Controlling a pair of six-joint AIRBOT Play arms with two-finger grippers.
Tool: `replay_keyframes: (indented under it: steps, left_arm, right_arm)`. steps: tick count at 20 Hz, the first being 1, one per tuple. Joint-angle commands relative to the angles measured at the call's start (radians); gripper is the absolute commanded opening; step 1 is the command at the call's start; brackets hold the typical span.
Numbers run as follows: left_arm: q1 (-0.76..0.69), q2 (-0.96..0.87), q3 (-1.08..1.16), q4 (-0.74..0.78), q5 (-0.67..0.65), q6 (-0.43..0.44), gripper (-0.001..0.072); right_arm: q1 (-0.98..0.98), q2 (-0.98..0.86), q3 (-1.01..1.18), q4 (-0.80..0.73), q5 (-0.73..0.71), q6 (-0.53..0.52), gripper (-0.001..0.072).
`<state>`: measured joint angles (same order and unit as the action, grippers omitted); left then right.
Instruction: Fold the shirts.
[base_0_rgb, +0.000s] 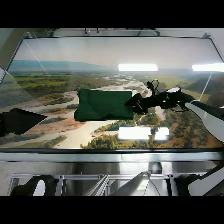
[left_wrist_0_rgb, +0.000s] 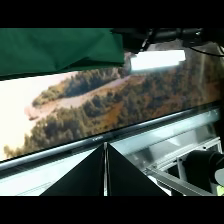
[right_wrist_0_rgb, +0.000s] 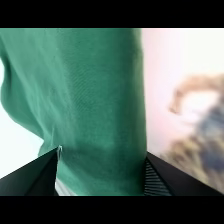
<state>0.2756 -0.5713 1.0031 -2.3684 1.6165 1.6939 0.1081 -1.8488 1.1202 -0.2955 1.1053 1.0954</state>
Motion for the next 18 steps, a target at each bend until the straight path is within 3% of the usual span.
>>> replay_keyframes:
  steps: [1, 2, 3, 4, 5, 9, 12, 16, 18]
  left_arm:
    - [0.001, 0.011, -0.024, -0.017, 0.007, -0.003, 0.0016]
    - [0.001, 0.024, -0.038, -0.016, 0.006, -0.004, 0.0016]
    - [0.001, 0.034, -0.048, -0.016, 0.006, -0.004, 0.0016]
    - [0.001, 0.044, -0.055, -0.014, 0.007, -0.005, 0.0016]
    - [0.001, 0.051, -0.054, -0.014, 0.008, -0.005, 0.0017]
    - [0.001, 0.055, -0.054, -0.015, 0.006, -0.009, 0.0016]
    - [0.001, 0.055, -0.054, -0.014, -0.003, -0.009, 0.0016]
    - [0.001, 0.055, -0.054, -0.011, -0.045, -0.008, 0.0017]
    - [0.001, 0.055, -0.054, -0.006, -0.069, 0.005, 0.0017]
  right_arm:
    - [0.026, -0.026, 0.0, 0.108, -0.025, -0.037, 0.0521]
    - [0.027, -0.026, 0.0, 0.123, -0.024, -0.056, 0.0311]
    - [0.027, -0.026, 0.0, 0.143, -0.024, -0.072, 0.018]
    - [0.027, -0.025, 0.0, 0.166, -0.02, -0.079, 0.0068]
    - [0.027, -0.021, 0.0, 0.177, -0.017, -0.084, 0.0022]
    - [-0.018, 0.068, 0.001, 0.184, 0.022, -0.105, 0.002]
    - [-0.192, 0.258, 0.001, 0.103, 0.04, -0.058, 0.0019]
    - [-0.626, 0.56, 0.001, -0.4, 0.101, 0.201, 0.0019]
    - [-0.877, 0.668, 0.001, -0.651, 0.123, 0.275, 0.0019]
